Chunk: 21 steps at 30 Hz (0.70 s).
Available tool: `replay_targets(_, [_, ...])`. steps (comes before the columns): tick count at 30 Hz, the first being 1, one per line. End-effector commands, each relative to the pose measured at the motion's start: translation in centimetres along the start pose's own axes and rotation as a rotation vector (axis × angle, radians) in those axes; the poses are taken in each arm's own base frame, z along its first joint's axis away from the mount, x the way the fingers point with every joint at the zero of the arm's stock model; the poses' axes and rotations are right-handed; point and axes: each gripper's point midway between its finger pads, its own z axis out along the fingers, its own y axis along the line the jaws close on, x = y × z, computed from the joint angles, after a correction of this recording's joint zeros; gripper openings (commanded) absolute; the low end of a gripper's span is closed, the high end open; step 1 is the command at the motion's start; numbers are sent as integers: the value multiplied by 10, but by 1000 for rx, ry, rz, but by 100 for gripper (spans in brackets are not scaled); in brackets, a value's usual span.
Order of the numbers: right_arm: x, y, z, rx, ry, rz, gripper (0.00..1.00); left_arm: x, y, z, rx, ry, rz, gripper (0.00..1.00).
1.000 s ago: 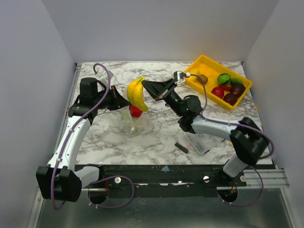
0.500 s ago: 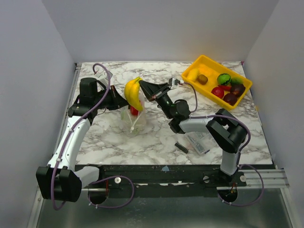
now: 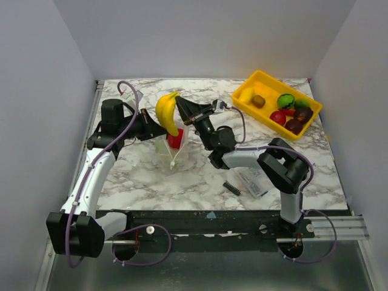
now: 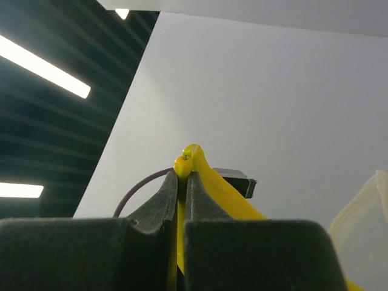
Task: Place the food in the zip-top bag and seal the zipper
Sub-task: Place the fake fruit in the zipper food storage bag.
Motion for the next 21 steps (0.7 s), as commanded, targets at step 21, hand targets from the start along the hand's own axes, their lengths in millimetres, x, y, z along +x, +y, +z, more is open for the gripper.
replay_targets(21, [-28,24,-61,45,-79,65,0,-13,-20,-8,85,-74,-128,0])
